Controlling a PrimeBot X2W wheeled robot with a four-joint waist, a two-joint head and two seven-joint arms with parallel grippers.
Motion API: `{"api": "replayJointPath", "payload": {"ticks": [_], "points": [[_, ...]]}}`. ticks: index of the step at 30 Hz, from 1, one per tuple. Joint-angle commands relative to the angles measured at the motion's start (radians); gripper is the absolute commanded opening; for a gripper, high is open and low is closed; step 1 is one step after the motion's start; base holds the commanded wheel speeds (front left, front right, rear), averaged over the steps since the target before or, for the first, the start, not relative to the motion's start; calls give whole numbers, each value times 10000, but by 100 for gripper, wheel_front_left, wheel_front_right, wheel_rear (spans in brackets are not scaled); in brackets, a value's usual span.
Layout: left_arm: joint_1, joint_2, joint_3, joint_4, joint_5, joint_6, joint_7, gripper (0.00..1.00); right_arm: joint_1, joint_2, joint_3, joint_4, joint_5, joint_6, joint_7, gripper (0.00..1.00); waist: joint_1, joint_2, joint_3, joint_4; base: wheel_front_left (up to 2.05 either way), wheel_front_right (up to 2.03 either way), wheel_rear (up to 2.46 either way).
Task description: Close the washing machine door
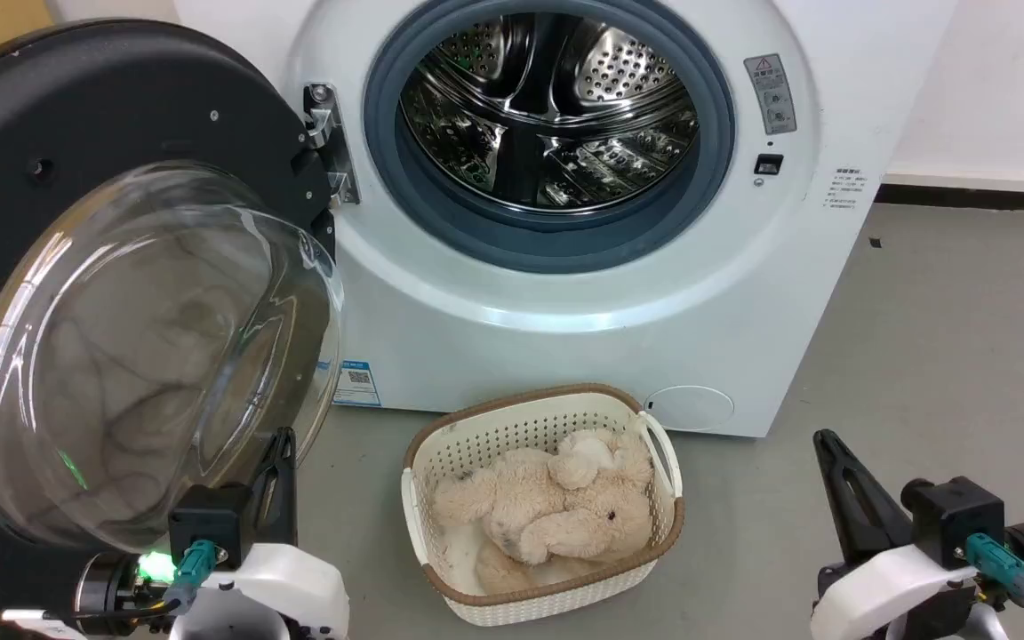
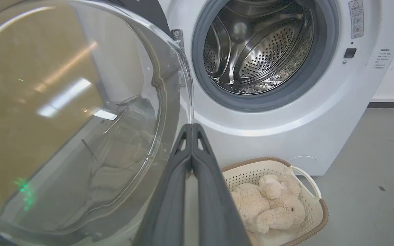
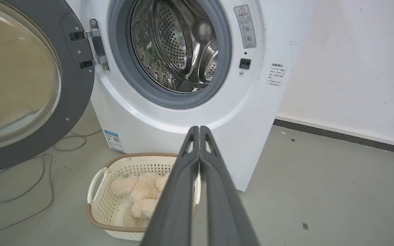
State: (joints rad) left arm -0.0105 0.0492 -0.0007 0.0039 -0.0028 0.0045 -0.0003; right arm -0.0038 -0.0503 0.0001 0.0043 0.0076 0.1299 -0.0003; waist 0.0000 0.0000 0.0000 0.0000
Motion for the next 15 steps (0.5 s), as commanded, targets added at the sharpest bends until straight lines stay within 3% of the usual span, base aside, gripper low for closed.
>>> {"api": "replayJointPath", "payload": {"ticks": [1, 15], "points": [[105, 10, 7, -39, 28, -45, 3, 0, 38, 1, -1, -43, -76, 8, 3, 0, 0, 0, 0, 0, 0, 0, 0], [105, 10, 7, -39, 28, -45, 3, 0, 38, 1, -1, -43, -76, 8, 3, 0, 0, 0, 0, 0, 0, 0, 0]]}}
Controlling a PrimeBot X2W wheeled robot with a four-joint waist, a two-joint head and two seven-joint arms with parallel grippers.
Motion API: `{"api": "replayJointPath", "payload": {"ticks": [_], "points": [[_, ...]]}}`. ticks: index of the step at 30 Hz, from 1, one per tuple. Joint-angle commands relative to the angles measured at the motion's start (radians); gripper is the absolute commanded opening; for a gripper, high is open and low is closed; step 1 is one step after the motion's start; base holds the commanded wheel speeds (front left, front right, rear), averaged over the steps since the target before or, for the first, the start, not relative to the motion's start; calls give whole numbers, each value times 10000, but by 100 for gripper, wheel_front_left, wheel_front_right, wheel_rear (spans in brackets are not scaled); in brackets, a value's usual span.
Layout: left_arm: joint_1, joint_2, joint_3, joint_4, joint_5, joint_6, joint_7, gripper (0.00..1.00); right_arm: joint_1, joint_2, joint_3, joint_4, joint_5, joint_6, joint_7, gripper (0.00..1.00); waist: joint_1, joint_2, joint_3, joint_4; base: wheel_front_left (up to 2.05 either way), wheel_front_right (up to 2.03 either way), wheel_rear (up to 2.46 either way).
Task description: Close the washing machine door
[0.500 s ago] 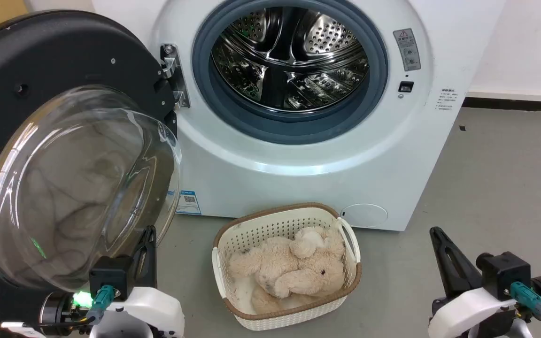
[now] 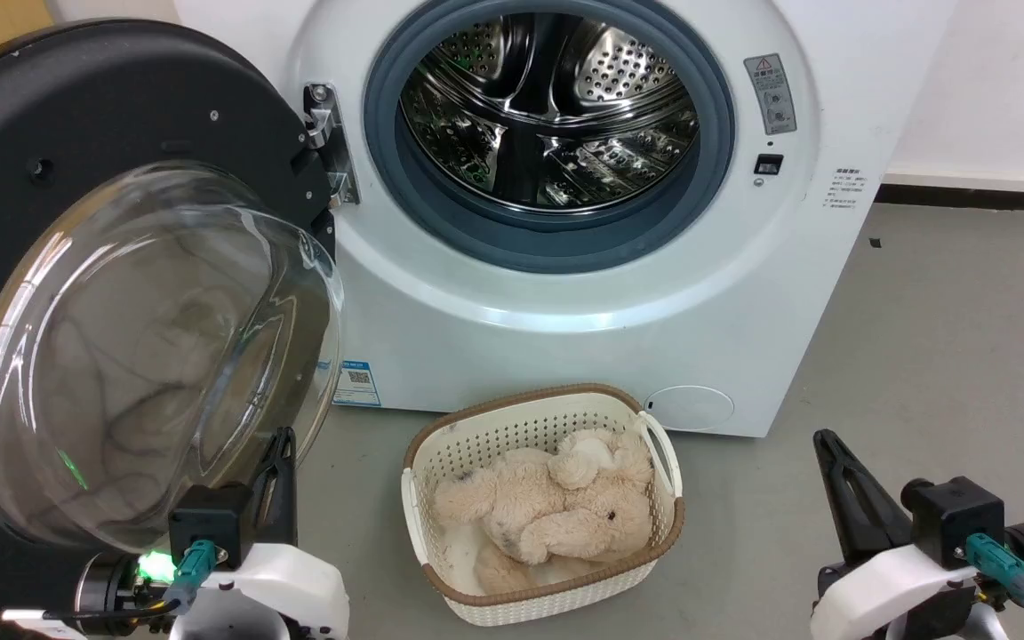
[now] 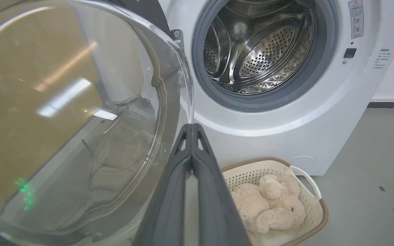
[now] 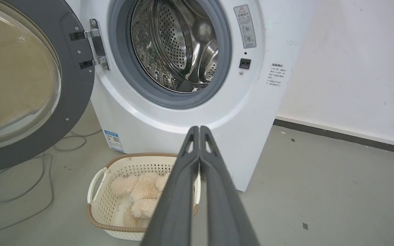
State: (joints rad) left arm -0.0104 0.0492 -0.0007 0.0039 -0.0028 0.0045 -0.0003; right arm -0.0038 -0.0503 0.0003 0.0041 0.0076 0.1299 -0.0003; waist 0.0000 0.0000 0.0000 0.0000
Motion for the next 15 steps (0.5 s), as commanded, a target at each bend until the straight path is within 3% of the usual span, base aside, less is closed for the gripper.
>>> {"api": "replayJointPath", "payload": {"ticks": [1, 7, 8, 15], "points": [[104, 10, 7, -39, 28, -45, 3, 0, 38, 1, -3, -41, -76, 8, 3, 0, 0, 0, 0, 0, 0, 0, 0], [104, 10, 7, -39, 28, -45, 3, 0, 38, 1, -3, -41, -76, 8, 3, 0, 0, 0, 0, 0, 0, 0, 0], [0, 0, 0, 0, 0, 0, 0, 100, 0, 0, -2, 0, 0, 0, 0, 100, 0, 0, 0, 0, 0, 0, 0], [-13, -1, -47, 8, -44, 141, -119, 100, -4, 0, -115, 47, 119, 0, -119, 100, 0, 0, 15, 0, 0, 0, 0]]}}
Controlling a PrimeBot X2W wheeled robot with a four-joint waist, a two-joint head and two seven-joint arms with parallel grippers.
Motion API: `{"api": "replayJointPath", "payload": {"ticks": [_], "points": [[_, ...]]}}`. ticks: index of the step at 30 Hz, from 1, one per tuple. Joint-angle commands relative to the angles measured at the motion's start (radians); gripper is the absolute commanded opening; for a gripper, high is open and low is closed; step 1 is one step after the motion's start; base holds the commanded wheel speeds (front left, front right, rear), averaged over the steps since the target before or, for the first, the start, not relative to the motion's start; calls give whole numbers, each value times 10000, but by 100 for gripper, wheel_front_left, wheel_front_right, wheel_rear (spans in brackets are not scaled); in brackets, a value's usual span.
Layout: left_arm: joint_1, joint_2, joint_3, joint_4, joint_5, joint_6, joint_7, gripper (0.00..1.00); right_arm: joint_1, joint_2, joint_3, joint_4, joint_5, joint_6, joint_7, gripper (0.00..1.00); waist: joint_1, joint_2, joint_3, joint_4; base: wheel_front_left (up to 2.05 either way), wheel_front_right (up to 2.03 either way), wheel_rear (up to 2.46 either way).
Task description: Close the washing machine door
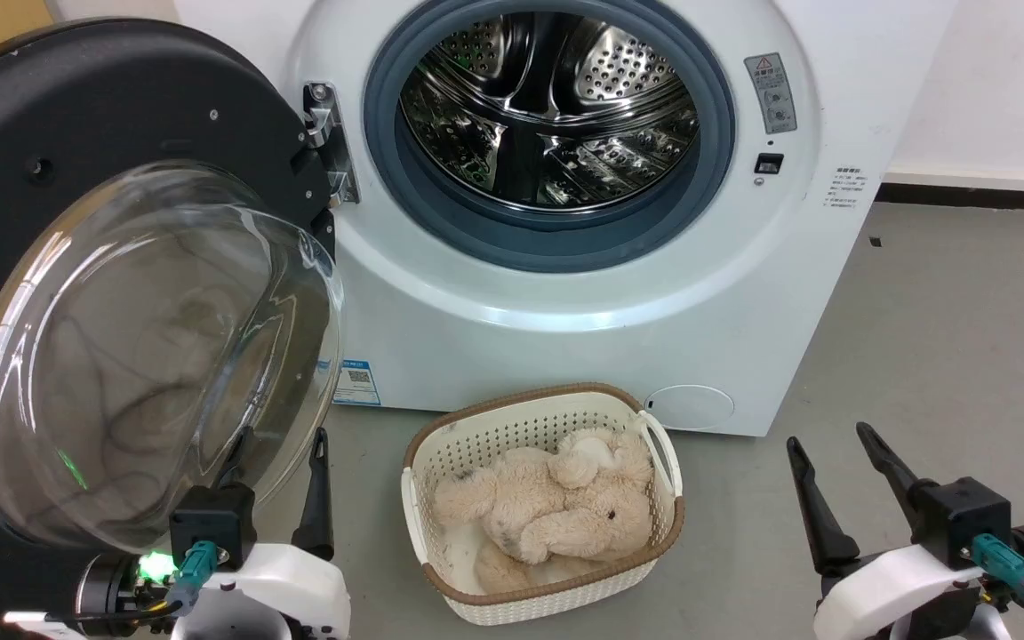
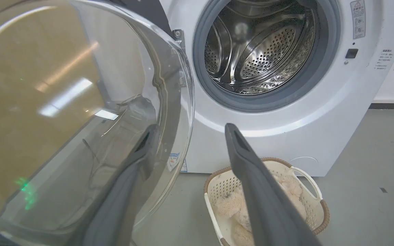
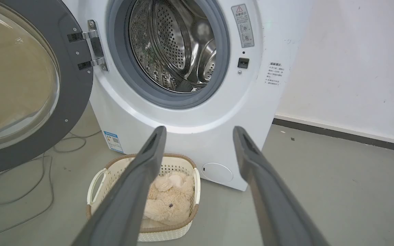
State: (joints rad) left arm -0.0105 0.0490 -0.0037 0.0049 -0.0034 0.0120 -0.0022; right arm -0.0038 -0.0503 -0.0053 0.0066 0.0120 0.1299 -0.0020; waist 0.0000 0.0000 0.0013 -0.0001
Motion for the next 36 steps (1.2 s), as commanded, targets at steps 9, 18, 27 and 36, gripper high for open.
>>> {"api": "replayJointPath", "payload": {"ticks": [9, 18, 27, 36], "points": [[-58, 1, -105, -66, -53, 280, -289, 100, -20, 0, -238, 79, 381, 1, -290, 100, 0, 0, 39, 40, 0, 0, 0], [-184, 36, -141, -463, -6, 479, -476, 5, -40, 0, -427, 116, 614, 1, -478, 100, 0, 0, 101, 226, 0, 0, 0], [-350, 131, -203, -1057, -35, 654, -664, 0, -68, 0, -604, 173, 832, 2, -666, 100, 0, 0, 190, 543, 0, 0, 0], [-634, 85, 338, -1636, -602, 482, -853, 0, -85, 0, -800, 255, 1037, 3, -855, 100, 0, 0, 263, 938, 0, 0, 0]]}}
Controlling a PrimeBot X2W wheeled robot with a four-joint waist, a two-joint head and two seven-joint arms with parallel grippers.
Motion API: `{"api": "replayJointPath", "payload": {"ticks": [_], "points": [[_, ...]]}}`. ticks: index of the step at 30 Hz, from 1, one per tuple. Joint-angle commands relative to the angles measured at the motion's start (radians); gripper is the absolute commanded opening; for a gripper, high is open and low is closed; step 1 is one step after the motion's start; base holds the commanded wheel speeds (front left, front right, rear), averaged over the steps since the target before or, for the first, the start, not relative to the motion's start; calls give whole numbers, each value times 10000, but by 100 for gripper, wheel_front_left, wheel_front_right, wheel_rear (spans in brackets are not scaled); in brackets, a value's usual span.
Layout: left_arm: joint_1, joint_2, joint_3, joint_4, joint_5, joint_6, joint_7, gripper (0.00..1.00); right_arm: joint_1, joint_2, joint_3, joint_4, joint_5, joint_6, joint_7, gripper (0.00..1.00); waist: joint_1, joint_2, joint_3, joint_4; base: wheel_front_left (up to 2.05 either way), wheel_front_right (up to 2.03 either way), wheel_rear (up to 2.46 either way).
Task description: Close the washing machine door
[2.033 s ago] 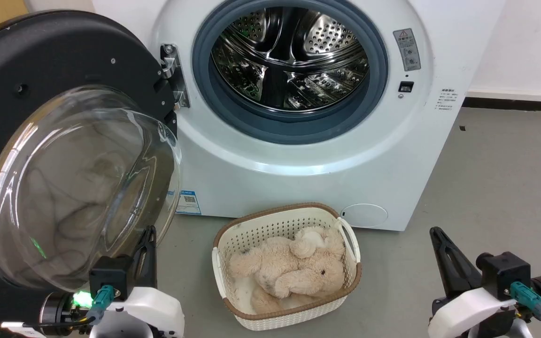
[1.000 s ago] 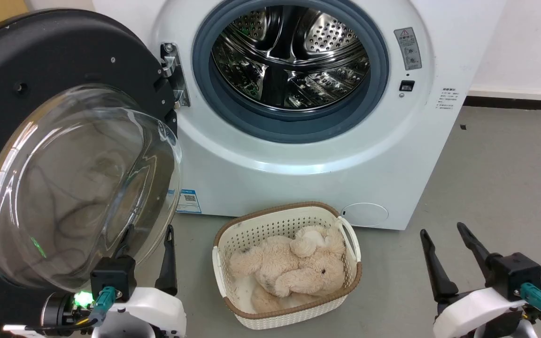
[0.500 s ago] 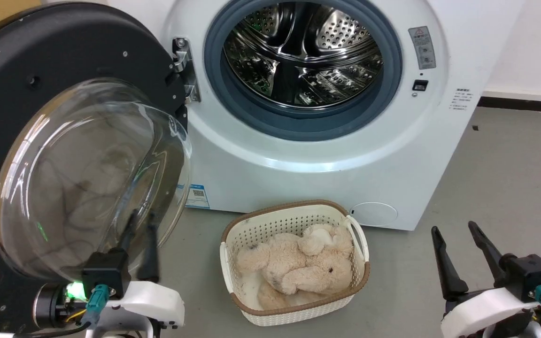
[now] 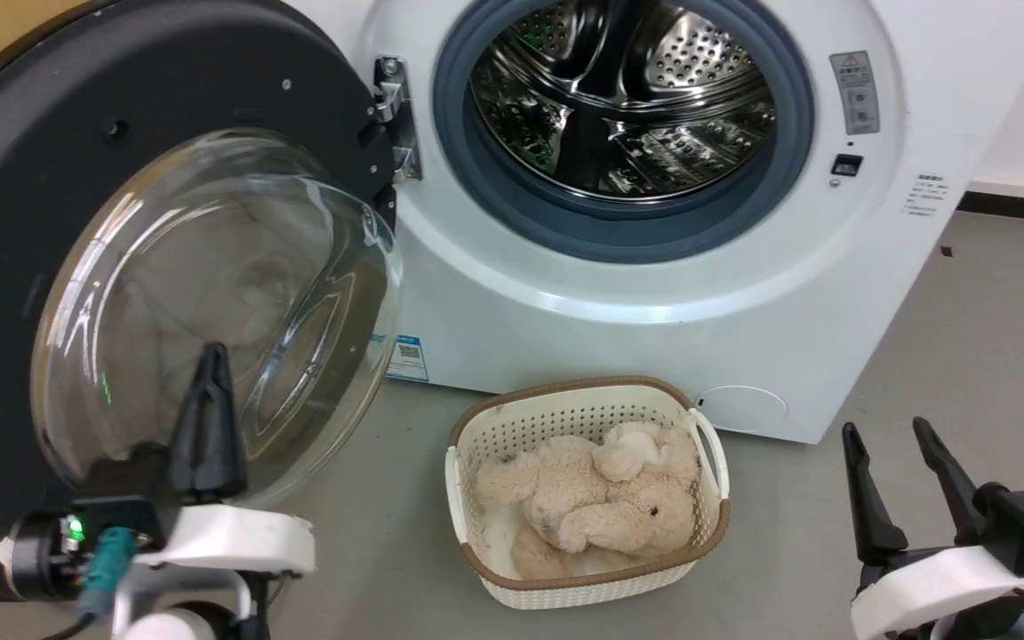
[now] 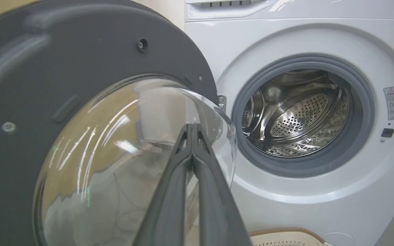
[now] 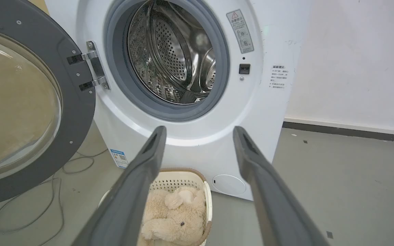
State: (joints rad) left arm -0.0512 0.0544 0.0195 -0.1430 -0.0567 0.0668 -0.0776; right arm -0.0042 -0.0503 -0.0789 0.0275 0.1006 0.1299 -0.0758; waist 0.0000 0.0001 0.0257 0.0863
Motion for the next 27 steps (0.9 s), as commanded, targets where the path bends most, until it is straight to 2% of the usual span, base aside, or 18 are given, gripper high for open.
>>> {"api": "replayJointPath", "payload": {"ticks": [1, 16, 23, 27], "points": [[-276, 26, 215, -235, -129, -112, -120, 0, -81, 0, -89, 58, 173, 3, -137, 100, 0, -1, 28, 124, 0, 0, 0], [-1471, -33, 2174, -762, -1515, -1073, -433, 0, -143, 1, -421, 240, 515, 4, -450, 100, 0, -1, 256, 1005, 0, 0, 0], [-2005, 215, 2787, -728, -2083, -1254, -559, 0, -158, 1, -585, 320, 638, 4, -576, 100, 0, -1, 349, 1442, 0, 0, 0], [-2487, 475, 3308, -180, -2920, -1307, -552, 0, -168, 1, -674, 383, 710, 4, -659, 100, 0, -1, 406, 1742, 0, 0, 0]]}}
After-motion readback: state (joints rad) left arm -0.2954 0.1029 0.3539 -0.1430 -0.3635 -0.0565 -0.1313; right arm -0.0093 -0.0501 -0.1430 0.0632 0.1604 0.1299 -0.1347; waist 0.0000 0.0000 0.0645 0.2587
